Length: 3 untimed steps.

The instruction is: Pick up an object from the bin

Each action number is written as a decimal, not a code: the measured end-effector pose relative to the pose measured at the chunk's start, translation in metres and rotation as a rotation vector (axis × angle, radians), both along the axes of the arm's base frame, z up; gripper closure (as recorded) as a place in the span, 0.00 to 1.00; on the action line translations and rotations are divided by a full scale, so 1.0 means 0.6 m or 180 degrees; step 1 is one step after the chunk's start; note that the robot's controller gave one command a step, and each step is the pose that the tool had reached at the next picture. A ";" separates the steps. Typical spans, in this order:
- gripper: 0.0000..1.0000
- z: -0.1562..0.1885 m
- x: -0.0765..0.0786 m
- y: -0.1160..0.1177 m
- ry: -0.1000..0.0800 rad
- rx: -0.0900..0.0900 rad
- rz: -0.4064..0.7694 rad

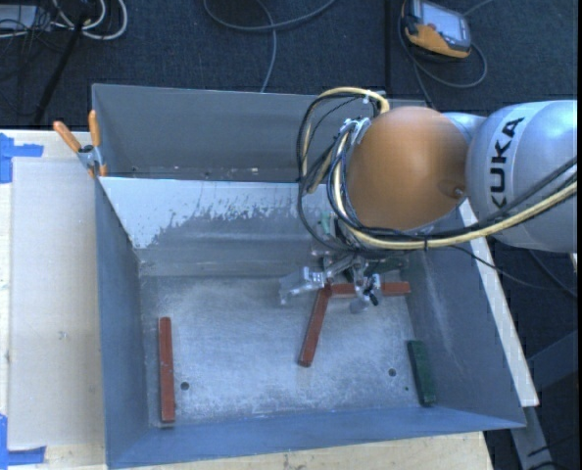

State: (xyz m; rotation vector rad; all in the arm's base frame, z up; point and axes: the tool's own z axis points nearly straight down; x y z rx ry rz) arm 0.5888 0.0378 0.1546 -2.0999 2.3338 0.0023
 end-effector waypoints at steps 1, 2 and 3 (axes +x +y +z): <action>0.00 -0.148 0.001 -0.022 0.0029 -0.0005 -0.0421; 1.00 -0.142 0.004 -0.022 0.0007 -0.0002 -0.0428; 1.00 -0.119 -0.062 -0.095 0.0016 -0.0004 0.1533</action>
Offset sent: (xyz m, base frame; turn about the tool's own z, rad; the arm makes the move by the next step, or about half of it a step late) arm 0.0026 -0.0130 -0.0846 0.1303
